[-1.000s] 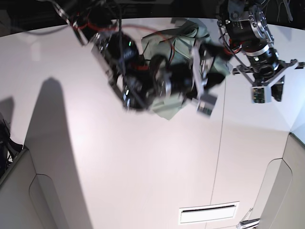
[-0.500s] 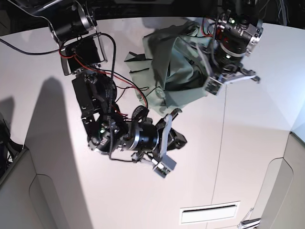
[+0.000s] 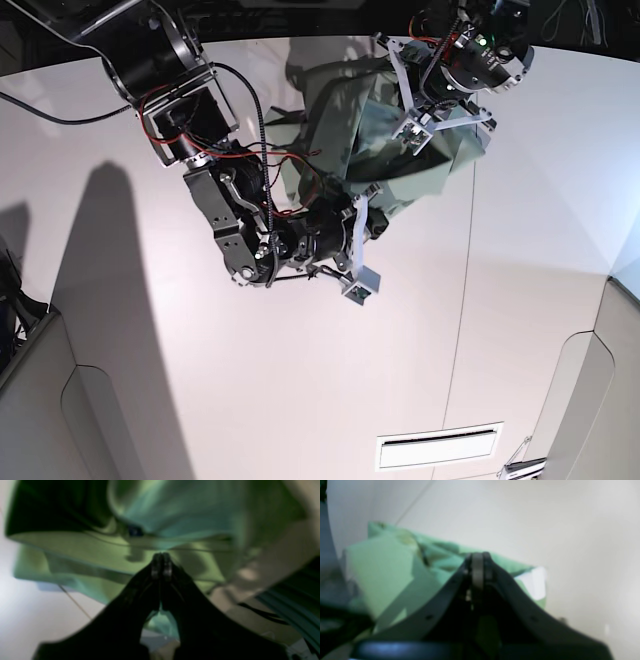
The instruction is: Fold the T-shirt properly
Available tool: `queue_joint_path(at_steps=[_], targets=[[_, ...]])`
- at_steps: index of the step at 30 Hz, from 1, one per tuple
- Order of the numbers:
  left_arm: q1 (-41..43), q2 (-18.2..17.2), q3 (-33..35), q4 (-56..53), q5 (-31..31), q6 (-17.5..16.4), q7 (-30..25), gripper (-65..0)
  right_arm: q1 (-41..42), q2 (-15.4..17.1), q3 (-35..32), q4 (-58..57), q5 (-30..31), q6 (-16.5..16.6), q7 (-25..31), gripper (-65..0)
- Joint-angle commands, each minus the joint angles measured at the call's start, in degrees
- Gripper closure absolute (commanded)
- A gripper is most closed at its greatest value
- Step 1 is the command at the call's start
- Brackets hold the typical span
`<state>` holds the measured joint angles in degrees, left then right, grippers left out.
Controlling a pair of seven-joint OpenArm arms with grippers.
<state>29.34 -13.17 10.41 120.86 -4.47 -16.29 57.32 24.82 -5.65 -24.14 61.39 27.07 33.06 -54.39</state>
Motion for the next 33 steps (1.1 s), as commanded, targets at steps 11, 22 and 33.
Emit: queue_joint_path(at_steps=[11,22,33], targets=[[-13.7,-0.17,-0.09,-18.51,10.75,3.65,-6.03,0.0,-7.43,15.19,0.17,11.19,11.78,-0.15,-6.58,0.0],[-27.45,-0.17,-0.04,-21.49,7.87,3.67,-8.63,0.0,-18.73,22.77,10.36,31.52,15.82,-0.79,-10.14,0.0],[-27.58,-0.22,-2.14,-10.27,5.81,4.44,-3.04,0.0,-18.84,22.77,18.12,37.24,22.36,-1.07,-12.79,0.0]])
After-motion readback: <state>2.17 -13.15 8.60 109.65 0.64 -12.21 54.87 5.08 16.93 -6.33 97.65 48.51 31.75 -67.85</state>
